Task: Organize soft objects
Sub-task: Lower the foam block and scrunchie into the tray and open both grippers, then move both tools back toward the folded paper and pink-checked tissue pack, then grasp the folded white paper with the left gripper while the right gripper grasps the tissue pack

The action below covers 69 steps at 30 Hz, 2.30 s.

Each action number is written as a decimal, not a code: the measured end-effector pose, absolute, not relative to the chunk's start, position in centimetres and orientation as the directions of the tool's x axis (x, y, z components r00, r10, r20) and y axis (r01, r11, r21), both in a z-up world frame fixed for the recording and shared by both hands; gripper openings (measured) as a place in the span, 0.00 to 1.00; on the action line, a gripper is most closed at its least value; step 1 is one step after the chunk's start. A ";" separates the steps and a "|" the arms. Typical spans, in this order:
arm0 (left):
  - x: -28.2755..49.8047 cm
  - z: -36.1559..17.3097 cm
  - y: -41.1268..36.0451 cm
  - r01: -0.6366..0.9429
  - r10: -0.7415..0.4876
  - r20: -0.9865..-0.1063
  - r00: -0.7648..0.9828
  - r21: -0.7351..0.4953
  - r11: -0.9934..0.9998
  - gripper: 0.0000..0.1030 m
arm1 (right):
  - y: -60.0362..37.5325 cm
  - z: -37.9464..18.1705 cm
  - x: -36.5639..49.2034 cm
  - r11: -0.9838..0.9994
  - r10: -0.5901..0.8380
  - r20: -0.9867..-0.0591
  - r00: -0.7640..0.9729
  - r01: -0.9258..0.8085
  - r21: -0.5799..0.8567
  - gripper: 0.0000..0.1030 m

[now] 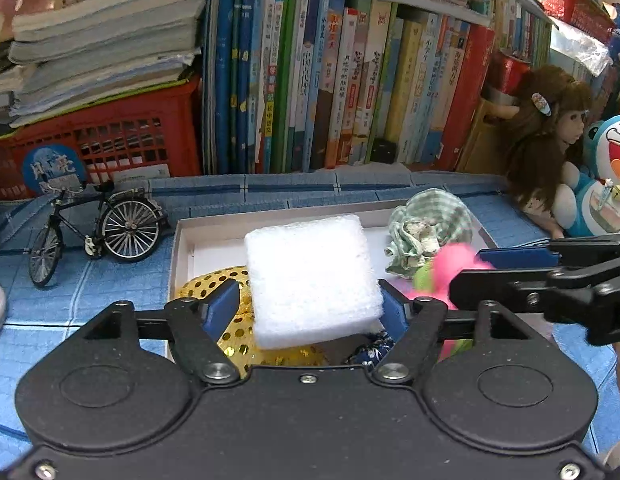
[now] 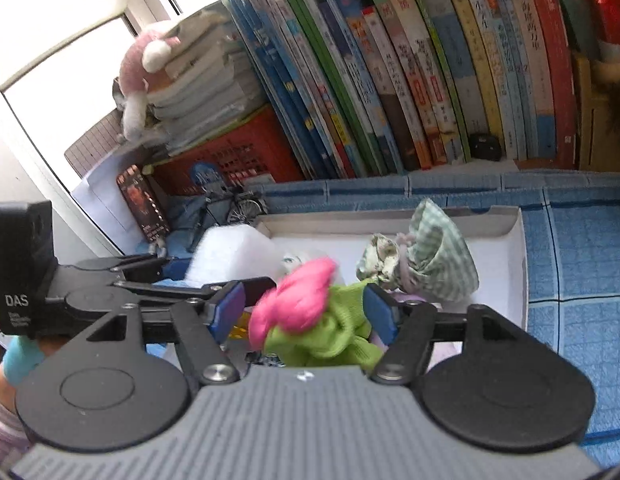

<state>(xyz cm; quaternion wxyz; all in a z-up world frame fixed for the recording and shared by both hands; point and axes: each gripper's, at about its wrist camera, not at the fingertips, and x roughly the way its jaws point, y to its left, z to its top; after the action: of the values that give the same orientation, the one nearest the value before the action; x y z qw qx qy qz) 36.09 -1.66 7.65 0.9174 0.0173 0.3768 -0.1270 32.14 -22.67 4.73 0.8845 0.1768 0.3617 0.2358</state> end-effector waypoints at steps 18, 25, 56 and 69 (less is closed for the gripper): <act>24.5 12.0 0.1 0.259 -0.202 -0.629 0.751 -0.001 0.966 0.76 | -23.8 9.4 24.5 0.911 0.360 -0.688 0.630 -0.077 0.406 0.83; 19.5 12.3 2.6 0.246 -0.212 -0.618 0.757 -0.032 0.969 0.77 | -24.8 9.9 21.9 0.926 0.313 -0.709 0.632 -0.035 0.377 0.84; 6.3 4.8 7.6 0.186 -0.190 -0.671 0.717 -0.079 0.979 0.77 | -27.1 2.6 22.3 0.924 0.186 -0.890 0.417 0.235 0.303 0.74; 6.6 2.4 7.1 0.204 -0.230 -0.711 0.664 -0.123 0.971 0.46 | -26.0 0.8 23.6 0.945 0.152 -0.921 0.358 0.219 0.241 0.59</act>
<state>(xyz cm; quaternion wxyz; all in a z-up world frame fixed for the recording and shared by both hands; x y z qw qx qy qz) 6.64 7.10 2.44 0.9120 -0.0164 0.3922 -0.1188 23.65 -25.95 0.76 0.8076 0.1640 0.5661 -0.0208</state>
